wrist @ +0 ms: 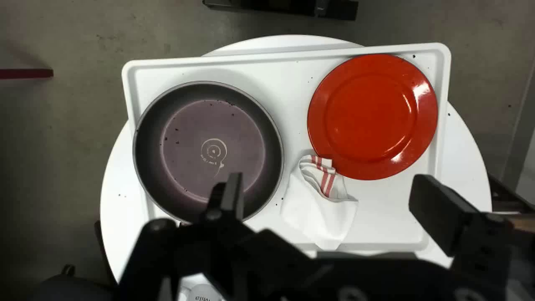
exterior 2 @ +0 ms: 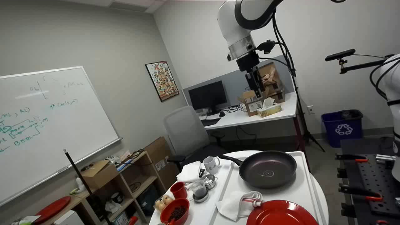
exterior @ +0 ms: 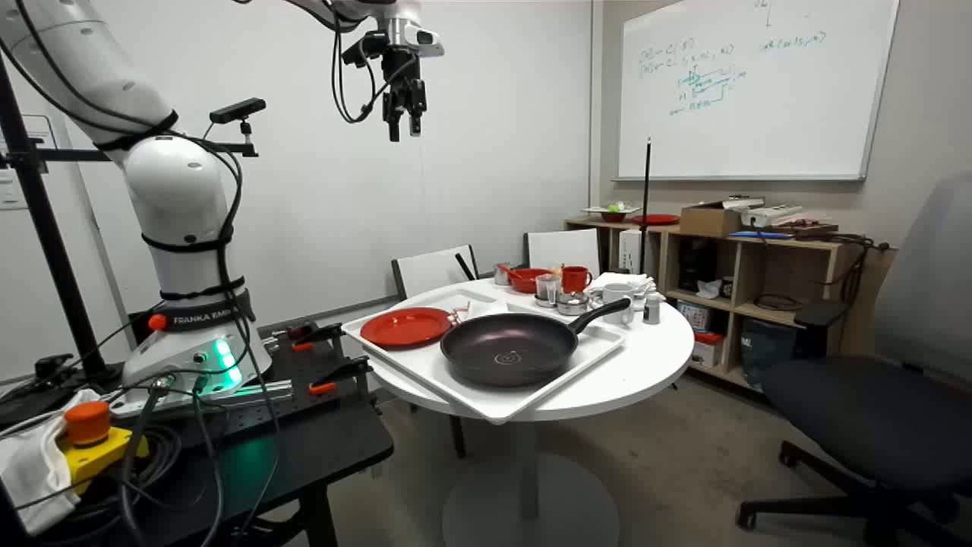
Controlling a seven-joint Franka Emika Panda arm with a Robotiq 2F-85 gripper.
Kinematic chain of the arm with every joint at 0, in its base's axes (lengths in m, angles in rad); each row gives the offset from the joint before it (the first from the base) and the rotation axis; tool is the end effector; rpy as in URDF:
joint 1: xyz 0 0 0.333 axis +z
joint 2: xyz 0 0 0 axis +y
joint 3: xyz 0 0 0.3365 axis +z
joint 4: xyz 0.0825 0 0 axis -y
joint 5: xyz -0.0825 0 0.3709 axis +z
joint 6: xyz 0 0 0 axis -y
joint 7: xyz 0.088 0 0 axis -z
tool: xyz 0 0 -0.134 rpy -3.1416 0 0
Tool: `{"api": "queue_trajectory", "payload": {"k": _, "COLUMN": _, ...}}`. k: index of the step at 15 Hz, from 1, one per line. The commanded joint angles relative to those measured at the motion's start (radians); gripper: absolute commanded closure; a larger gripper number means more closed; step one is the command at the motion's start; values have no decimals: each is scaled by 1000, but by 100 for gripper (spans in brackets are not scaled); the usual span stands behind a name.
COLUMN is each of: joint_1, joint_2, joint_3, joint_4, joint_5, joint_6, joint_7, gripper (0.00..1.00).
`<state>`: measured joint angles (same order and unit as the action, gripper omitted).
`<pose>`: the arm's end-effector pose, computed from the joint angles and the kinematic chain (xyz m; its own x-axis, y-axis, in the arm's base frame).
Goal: Use the white towel to wipe the pan
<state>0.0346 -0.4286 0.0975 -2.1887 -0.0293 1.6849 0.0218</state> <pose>0.3895 0.0532 0.5437 0.9920 0.1013 -0.0755 0.1066 -0.9918 0.0708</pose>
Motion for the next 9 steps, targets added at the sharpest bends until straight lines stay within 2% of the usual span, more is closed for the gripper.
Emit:
{"api": "queue_trajectory", "payload": {"k": 1, "joint_1": 11, "joint_2": 1, "joint_3": -9, "joint_4": 2, "joint_5": -4, "joint_6": -2, "joint_7": 4, "gripper": 0}}
{"api": "queue_trajectory", "payload": {"k": 7, "joint_1": 11, "joint_2": 1, "joint_3": -9, "joint_4": 3, "joint_5": -4, "joint_6": -1, "joint_7": 4, "gripper": 0}}
{"api": "queue_trajectory", "payload": {"k": 9, "joint_1": 6, "joint_2": 41, "joint_3": -6, "joint_4": 20, "joint_5": -12, "joint_6": -4, "joint_7": 12, "gripper": 0}}
